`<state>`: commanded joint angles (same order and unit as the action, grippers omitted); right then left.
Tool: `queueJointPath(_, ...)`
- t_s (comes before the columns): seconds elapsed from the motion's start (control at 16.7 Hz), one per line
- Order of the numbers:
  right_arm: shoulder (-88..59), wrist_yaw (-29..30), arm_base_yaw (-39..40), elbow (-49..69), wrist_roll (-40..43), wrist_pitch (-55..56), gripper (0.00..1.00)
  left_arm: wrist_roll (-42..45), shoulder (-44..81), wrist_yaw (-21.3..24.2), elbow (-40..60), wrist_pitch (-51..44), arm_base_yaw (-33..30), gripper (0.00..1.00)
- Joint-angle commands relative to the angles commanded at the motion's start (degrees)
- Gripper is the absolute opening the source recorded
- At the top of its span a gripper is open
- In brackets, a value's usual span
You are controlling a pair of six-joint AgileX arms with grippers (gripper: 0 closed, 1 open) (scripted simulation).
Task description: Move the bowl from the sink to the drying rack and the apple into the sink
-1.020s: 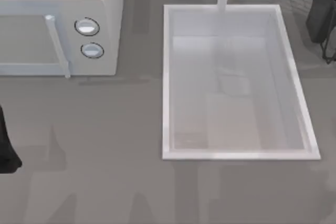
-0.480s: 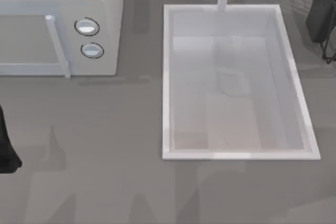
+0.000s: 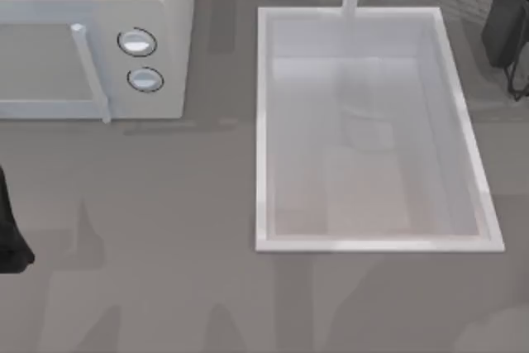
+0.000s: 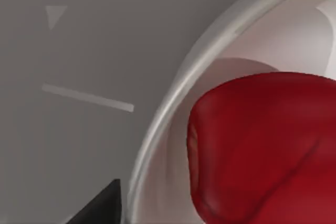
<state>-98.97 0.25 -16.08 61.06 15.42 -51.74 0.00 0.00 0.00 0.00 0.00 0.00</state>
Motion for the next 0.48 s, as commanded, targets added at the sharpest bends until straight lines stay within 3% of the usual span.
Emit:
queueJointPath(0.24,-5.0,-0.1,-0.03,-6.1,-0.11,11.68,1.0,0.0,0.0,0.0,0.0,0.0,0.0,1.0)
queueJointPath(0.48,-7.01,-0.21,-0.05,-8.33,-0.12,14.99,1.0,0.0,0.0,0.0,0.0,0.0,0.0,1.0)
